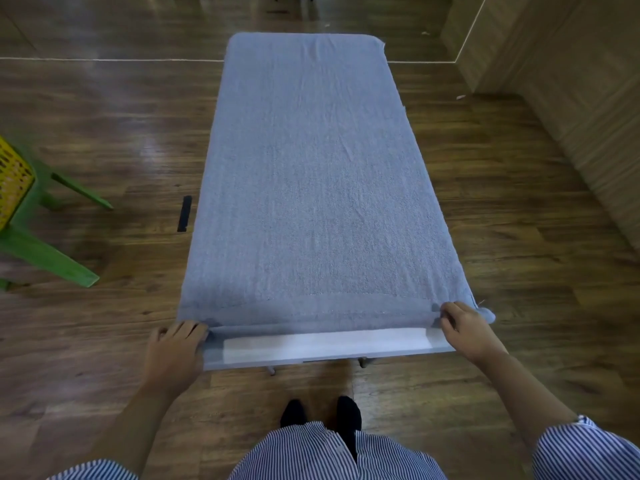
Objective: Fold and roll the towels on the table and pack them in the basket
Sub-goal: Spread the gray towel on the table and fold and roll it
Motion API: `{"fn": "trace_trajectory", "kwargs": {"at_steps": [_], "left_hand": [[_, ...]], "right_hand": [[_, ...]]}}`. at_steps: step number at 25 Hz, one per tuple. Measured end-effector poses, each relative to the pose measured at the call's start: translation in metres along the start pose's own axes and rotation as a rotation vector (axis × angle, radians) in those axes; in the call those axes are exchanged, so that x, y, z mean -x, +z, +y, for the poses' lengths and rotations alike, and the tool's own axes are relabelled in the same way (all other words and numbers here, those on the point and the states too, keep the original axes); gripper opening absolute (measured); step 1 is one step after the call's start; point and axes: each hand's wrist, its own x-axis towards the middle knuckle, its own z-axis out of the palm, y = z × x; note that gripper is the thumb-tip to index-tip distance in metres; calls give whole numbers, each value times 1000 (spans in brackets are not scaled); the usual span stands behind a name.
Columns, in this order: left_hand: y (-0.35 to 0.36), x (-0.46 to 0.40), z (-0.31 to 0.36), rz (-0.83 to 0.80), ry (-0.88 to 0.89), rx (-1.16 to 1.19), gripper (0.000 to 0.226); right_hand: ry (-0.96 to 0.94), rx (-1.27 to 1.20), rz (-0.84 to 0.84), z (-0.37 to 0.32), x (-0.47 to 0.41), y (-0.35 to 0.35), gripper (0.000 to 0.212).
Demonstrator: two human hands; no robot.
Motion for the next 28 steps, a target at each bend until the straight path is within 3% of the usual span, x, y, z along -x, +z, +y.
{"fn": "trace_trajectory", "kwargs": {"at_steps": [3, 5, 6, 7, 11, 18, 23, 28], "left_hand": [[-2, -13, 10, 93, -28, -16, 22], [1, -16, 18, 112, 0, 35, 41], [0, -15, 23, 106, 28, 49, 38], [5, -13, 24, 135, 61, 47, 30], [2, -10, 27, 119, 44, 54, 39], [3, -8, 28, 120, -82, 31, 46], [6, -2, 24, 79, -38, 33, 48], [8, -8, 22, 141, -103, 17, 47]], "right_hand": [[-61, -11, 105, -7, -2, 6, 12], [-101, 35, 136, -8, 1, 10, 17], [-110, 55, 142, -6, 3, 11, 20], [-108, 68, 139, -3, 5, 12, 24], [-27, 85, 113, 4, 6, 14, 38], [-26, 69, 161, -7, 4, 12, 23], [24, 80, 146, -2, 5, 10, 8], [-32, 84, 168, -4, 5, 10, 12]]}}
